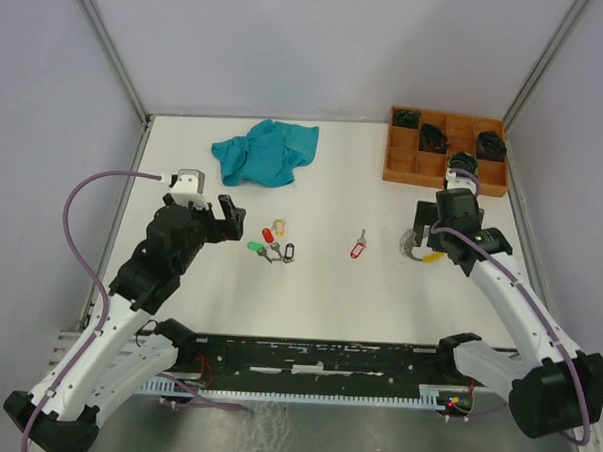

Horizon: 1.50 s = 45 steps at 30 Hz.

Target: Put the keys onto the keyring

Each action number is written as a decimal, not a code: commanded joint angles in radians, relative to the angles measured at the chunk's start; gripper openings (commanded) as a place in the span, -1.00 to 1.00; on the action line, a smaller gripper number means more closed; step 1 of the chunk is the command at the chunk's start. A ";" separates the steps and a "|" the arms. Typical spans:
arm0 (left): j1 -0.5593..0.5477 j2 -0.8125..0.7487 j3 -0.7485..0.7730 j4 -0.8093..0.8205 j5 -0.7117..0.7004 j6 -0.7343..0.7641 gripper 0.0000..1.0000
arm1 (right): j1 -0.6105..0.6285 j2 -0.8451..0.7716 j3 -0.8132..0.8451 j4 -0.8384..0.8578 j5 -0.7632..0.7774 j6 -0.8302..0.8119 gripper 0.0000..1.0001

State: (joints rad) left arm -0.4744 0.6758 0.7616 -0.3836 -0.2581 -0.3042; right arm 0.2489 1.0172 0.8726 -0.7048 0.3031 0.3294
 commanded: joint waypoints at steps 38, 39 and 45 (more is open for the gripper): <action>-0.031 -0.031 -0.022 0.065 0.067 0.083 0.99 | 0.000 0.645 -0.015 0.339 -0.233 0.181 0.37; -0.031 -0.033 -0.022 0.065 0.068 0.082 0.98 | 0.011 0.640 -0.023 0.338 -0.234 0.179 0.33; -0.034 -0.035 -0.021 0.069 0.084 0.077 0.99 | 0.104 0.631 -0.045 0.318 -0.245 0.166 0.22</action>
State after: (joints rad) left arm -0.5018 0.6533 0.7391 -0.3645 -0.1986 -0.2604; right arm 0.2878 1.6306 0.8734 -0.3004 0.1028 0.4938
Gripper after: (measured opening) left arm 0.993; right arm 0.622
